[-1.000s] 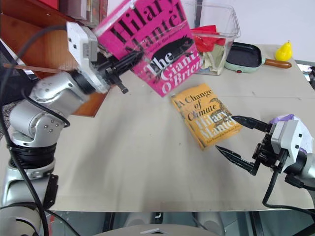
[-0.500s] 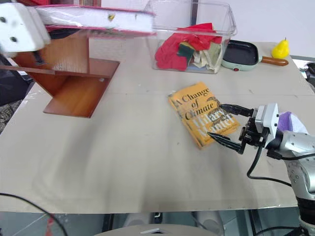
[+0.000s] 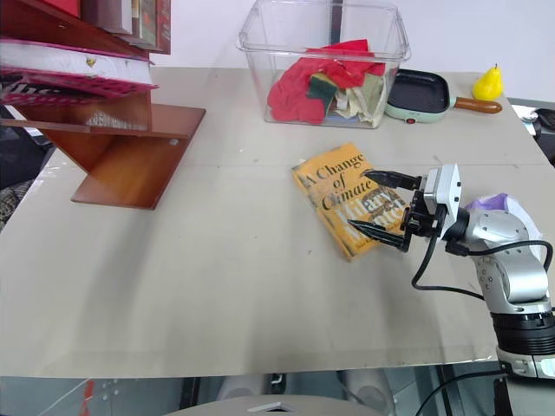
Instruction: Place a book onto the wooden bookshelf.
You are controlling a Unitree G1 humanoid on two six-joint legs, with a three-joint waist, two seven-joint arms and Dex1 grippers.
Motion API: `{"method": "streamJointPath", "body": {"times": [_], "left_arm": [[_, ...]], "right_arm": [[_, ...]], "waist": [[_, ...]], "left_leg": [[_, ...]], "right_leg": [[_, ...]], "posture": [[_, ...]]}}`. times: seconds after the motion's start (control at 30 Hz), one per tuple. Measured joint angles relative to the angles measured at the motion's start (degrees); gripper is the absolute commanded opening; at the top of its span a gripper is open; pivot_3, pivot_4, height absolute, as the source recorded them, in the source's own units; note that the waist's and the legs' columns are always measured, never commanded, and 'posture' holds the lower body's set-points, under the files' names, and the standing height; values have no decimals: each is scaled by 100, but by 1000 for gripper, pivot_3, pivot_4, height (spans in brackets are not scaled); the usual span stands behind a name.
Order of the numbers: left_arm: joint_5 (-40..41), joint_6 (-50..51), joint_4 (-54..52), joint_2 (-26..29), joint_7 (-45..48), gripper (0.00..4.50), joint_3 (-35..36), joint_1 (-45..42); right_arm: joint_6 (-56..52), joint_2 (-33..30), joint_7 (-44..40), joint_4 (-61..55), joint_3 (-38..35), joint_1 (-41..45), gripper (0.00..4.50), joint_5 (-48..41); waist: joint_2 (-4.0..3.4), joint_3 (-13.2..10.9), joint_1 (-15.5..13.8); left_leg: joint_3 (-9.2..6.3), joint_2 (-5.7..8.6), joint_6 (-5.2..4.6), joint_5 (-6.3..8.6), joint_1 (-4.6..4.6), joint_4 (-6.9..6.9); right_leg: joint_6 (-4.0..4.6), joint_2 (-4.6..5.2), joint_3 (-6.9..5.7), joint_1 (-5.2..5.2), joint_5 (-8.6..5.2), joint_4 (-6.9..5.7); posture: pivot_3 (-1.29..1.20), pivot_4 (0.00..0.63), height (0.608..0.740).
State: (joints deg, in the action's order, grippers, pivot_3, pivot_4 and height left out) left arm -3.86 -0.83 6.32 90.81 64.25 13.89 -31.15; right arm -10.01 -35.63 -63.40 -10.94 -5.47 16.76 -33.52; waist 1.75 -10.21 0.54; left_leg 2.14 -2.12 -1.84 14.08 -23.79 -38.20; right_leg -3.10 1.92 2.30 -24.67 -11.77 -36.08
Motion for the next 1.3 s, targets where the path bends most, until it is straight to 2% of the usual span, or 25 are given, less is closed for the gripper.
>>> {"method": "streamJointPath", "body": {"times": [0.1, 0.17, 0.27, 0.37, 0.5, 0.57, 0.6, 0.67, 0.7, 0.8, 0.83, 0.87, 0.93, 1.1, 1.2, 1.3], "left_arm": [[-390, -317, 147, -104, -154, 194, -612, -300], [-758, -490, 394, -545, -188, 194, -1133, -938], [-1259, -869, 916, -1185, -218, 194, -1713, -1741], [-1511, -1172, 1325, -1476, -207, 194, -1973, -2127], [-1597, -1473, 1641, -1638, -54, 194, -2081, -2399], [-1580, -1477, 1684, -1640, 90, 1208, -2081, -2451], [-1529, -1450, 1695, -1647, 164, 1497, -2074, -2450], [-1458, -1348, 1737, -1712, 297, 2382, -2091, -2302], [-1405, -1314, 1733, -1730, 317, 2996, -2093, -2154], [-1193, -1216, 1516, -1717, 366, 4284, -1994, -1858], [-1066, -1142, 1361, -1683, 405, 4447, -1873, -1719], [-898, -992, 1150, -1607, 476, 4447, -1715, -1559], [-406, -387, 678, -1525, 699, 4447, -1254, -1237], [1488, 2182, -1113, -1428, 1590, 4447, 552, -248], [3049, 4284, -2246, -1432, 1822, 4447, 1381, 12], [4775, 5849, -3230, -1693, 1414, 4447, 1883, -152]], "right_arm": [[-118, -7, 135, -291, -32, -26, 4500, -111], [-249, -15, 250, -604, -187, -99, 4500, -324], [-407, -13, 505, -1029, -413, -181, 4500, -633], [-526, -12, 700, -1331, -484, -266, 4500, -786], [-697, -2, 980, -1764, -608, -485, 4500, -1053], [-747, 7, 1086, -1880, -656, -475, 4500, -1191], [-760, 7, 1136, -1919, -674, -466, 4500, -1250], [-784, 6, 1179, -1968, -677, -457, 4500, -1352], [-803, 5, 1187, -1967, -676, -458, 4500, -1362], [-811, 2, 1182, -1955, -673, -450, 4500, -1368], [-810, -1, 1164, -1948, -674, -440, 4500, -1368], [-809, -6, 1143, -1939, -676, -429, 4500, -1367], [-807, -13, 1099, -1842, -680, -409, 4500, -1366], [-752, -13, 951, -1630, -653, -335, 4500, -1330], [-739, -15, 851, -1479, -655, -308, 4500, -1309], [-725, -69, 698, -1351, -644, -283, 4500, -1218]], "waist": [[-5, 3, -17], [-35, 18, -77], [-44, 24, -182], [-54, 30, -229], [-64, 37, -256], [-69, 44, -258], [-76, 52, -259], [-76, 53, -241], [-67, 49, -212], [-31, 42, -131], [-28, 43, -109], [-20, 46, -74], [-12, 43, -29], [-11, 40, 44], [-4, 36, 38], [-9, 37, 17]], "left_leg": [[8, 2, 0, 0, 4, -5], [12, 4, 0, 0, 15, -10], [27, -15, 6, -9, 42, -14], [29, -22, 9, -9, 130, -8], [46, -23, 9, -8, 134, -9], [52, -23, 9, -9, 130, -11], [54, -23, 8, -9, 129, -12], [55, -27, 7, -10, 115, -13], [55, -30, 7, -10, 96, -14], [59, -30, 7, -8, 58, -15], [61, -30, 7, -8, 38, -16], [63, -30, 7, -8, -4, -21], [63, -29, 7, -7, -28, -21], [61, -29, 5, -6, -38, -14], [54, -29, 5, -6, -33, -16], [53, -28, 5, -6, 16, -22]], "right_leg": [[1, 2, 7, -1, 0, -13], [0, 1, 8, 0, 0, -39], [-12, -7, -2, 10, -11, -80], [-2, -8, -4, 86, -10, -84], [0, 10, -2, 96, -9, -83], [0, 11, -1, 96, -9, -80], [-1, 12, 0, 97, -10, -77], [-1, 7, 1, 87, -10, -73], [0, 4, 1, 75, -9, -69], [8, 6, 3, 49, -3, -62], [-1, 7, 5, 31, 1, -59], [-16, 7, 7, -12, 10, -62], [-21, 9, 6, -36, 7, -63], [-27, 8, 6, -52, 1, -65], [-35, 4, 5, -49, -10, -72], [-30, 6, 7, 0, -27, -71]], "posture": [[0, 150, 740], [0, 150, 740], [0, 150, 740], [0, 150, 740], [0, 150, 740], [0, 150, 740], [0, 150, 740], [0, 150, 740], [0, 150, 740], [0, 150, 740], [0, 150, 740], [0, 150, 740], [0, 150, 740], [0, 150, 740], [0, 150, 740], [0, 150, 740]]}}
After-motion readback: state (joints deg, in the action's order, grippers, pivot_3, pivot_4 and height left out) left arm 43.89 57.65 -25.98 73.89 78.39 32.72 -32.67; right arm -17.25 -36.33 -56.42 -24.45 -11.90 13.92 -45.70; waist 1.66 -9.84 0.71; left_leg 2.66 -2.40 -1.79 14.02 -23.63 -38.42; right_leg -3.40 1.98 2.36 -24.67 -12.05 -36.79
